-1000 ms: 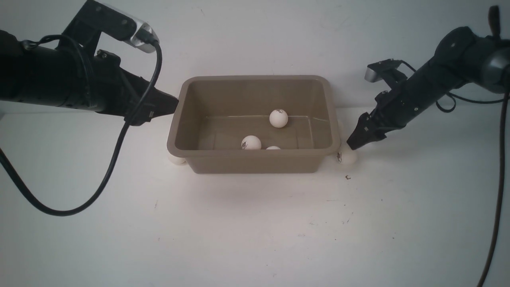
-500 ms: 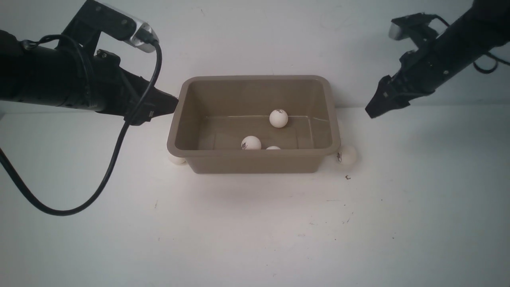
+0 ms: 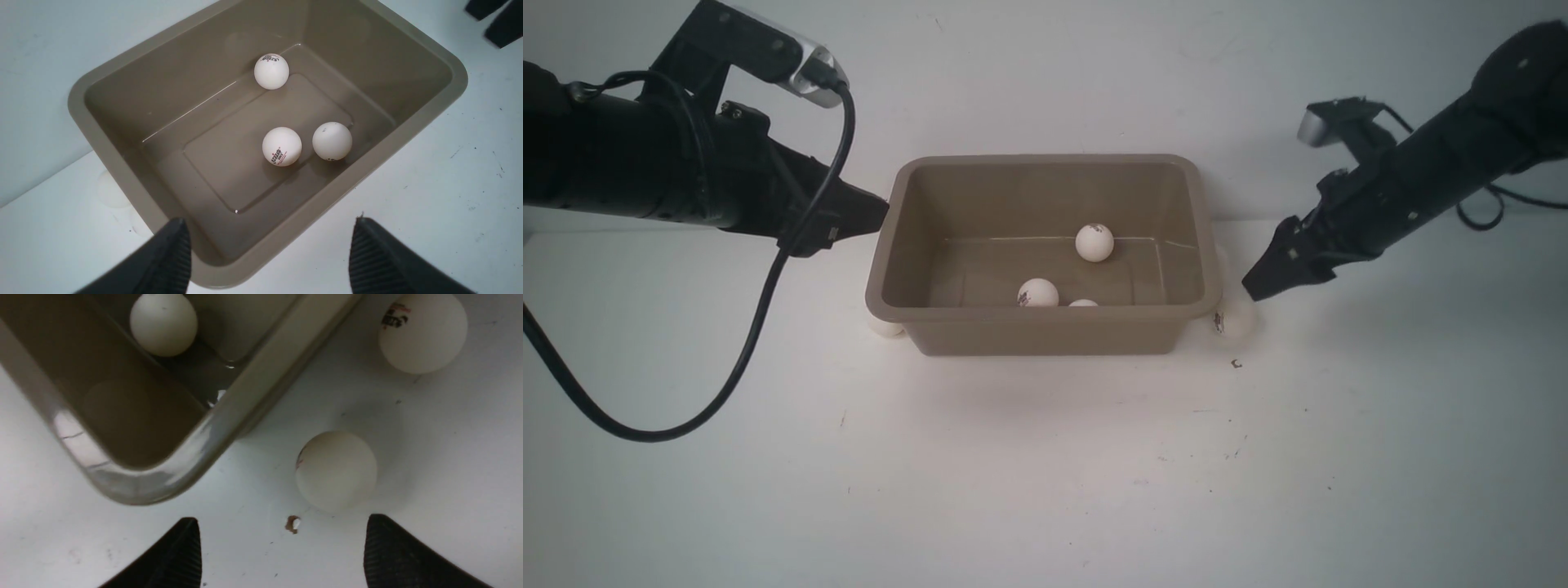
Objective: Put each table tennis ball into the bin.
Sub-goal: Use the right arm to clamp the table tennis ball closest to it
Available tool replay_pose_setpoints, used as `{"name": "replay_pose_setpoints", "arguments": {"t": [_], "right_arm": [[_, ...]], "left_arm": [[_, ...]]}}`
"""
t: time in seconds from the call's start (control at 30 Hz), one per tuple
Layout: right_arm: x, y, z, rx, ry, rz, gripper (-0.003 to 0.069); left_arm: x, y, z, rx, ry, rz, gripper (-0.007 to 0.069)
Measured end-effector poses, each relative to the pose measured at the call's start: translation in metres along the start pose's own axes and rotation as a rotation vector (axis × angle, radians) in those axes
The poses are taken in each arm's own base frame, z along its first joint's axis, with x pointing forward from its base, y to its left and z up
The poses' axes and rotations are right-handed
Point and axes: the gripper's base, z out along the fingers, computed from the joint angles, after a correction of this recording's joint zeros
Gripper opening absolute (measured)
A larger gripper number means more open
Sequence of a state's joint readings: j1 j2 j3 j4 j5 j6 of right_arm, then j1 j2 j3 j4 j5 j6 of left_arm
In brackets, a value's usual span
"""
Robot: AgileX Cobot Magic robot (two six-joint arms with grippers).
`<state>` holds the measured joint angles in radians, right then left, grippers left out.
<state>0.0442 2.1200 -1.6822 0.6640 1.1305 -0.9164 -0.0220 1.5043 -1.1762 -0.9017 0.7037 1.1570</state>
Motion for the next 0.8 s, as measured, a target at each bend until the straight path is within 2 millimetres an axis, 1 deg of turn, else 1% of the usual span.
{"name": "replay_pose_setpoints", "arguments": {"t": [0.1, 0.23, 0.3, 0.6, 0.67, 0.8], "right_arm": [[0.004, -0.01, 0.015, 0.021, -0.001, 0.005, 0.0482], [0.007, -0.016, 0.026, 0.031, -0.008, -0.005, 0.0482], [0.006, -0.017, 0.028, 0.026, -0.022, -0.011, 0.0482], [0.003, -0.017, 0.028, 0.023, -0.061, -0.018, 0.0494], [0.001, -0.014, 0.03, 0.019, -0.059, -0.023, 0.0504], [-0.004, -0.003, 0.037, 0.013, -0.046, -0.058, 0.0527]], "left_arm": [[0.0, 0.0, 0.0, 0.0, 0.0, 0.0, 0.0468], [0.0, 0.0, 0.0, 0.0, 0.0, 0.0, 0.0468], [0.0, 0.0, 0.0, 0.0, 0.0, 0.0, 0.0468], [0.0, 0.0, 0.0, 0.0, 0.0, 0.0, 0.0468], [0.0, 0.0, 0.0, 0.0, 0.0, 0.0, 0.0468], [0.0, 0.0, 0.0, 0.0, -0.001, -0.001, 0.0468]]}}
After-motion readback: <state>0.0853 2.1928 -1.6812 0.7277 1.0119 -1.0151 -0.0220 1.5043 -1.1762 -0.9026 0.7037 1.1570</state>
